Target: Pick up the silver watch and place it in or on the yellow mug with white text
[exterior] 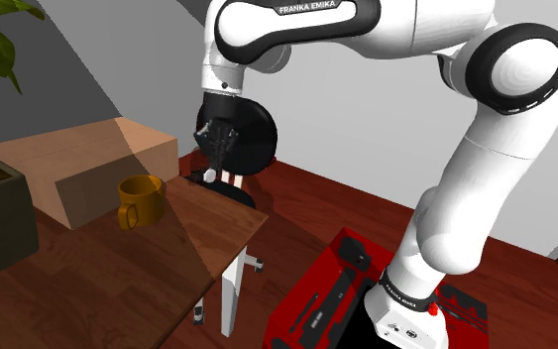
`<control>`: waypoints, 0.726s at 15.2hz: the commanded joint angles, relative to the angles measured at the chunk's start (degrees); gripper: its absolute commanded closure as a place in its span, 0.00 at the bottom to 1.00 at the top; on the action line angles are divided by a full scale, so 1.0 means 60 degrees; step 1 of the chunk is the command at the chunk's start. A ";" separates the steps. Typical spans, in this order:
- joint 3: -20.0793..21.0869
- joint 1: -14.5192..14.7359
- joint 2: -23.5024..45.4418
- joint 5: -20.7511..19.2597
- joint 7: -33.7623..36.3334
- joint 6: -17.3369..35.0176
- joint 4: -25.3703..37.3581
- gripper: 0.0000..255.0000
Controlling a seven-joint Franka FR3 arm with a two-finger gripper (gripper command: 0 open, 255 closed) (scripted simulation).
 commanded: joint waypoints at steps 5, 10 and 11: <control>0.0129 0.0196 0.2028 -0.0437 0.0559 -0.0664 0.2755 1.00; 0.0173 0.0587 0.4415 -0.0935 0.1109 -0.1739 0.6270 1.00; 0.0171 0.0700 0.5000 -0.1044 0.1221 -0.2068 0.7194 1.00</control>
